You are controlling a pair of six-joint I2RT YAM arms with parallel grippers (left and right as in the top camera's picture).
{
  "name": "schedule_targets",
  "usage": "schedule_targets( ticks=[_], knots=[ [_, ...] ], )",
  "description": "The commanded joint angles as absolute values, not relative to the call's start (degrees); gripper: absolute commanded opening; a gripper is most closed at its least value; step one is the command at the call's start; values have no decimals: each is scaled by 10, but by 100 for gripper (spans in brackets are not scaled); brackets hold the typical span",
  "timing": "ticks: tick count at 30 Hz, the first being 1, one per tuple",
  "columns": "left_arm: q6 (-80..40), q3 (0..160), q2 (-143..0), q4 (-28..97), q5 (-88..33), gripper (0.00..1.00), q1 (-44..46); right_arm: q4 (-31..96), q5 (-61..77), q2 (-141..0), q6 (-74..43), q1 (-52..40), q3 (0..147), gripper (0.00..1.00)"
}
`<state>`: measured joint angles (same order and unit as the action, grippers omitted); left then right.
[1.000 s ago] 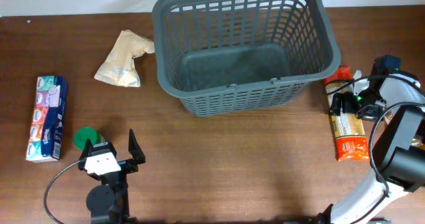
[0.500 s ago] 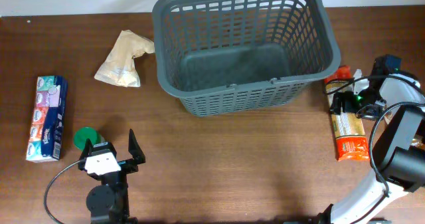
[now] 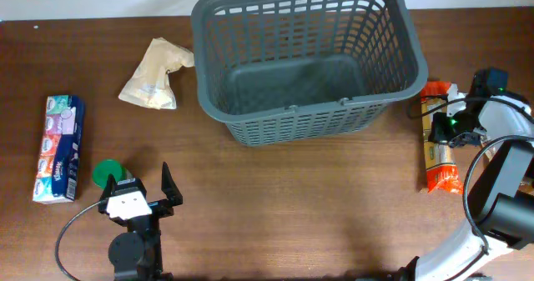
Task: Pack container
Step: 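Move the right gripper down onto the spaghetti package and grasp it, then lift the spaghetti package with the right gripper and lower it into the basket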
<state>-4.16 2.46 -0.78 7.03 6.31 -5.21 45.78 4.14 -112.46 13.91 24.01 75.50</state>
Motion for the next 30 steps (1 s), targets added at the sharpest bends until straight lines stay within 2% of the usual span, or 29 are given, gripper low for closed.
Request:
schedule_targets(
  ticks=[1, 9, 30],
  knots=[
    [-47, 19, -3, 69, 69, 99, -55, 451, 47, -1158, 129, 240, 733, 4],
    [-47, 19, -3, 69, 69, 99, -55, 548, 44, -1141, 114, 240, 856, 4],
    [-47, 19, -3, 69, 69, 99, -55, 809, 44, -1141, 98, 232, 1412, 4]
  ],
)
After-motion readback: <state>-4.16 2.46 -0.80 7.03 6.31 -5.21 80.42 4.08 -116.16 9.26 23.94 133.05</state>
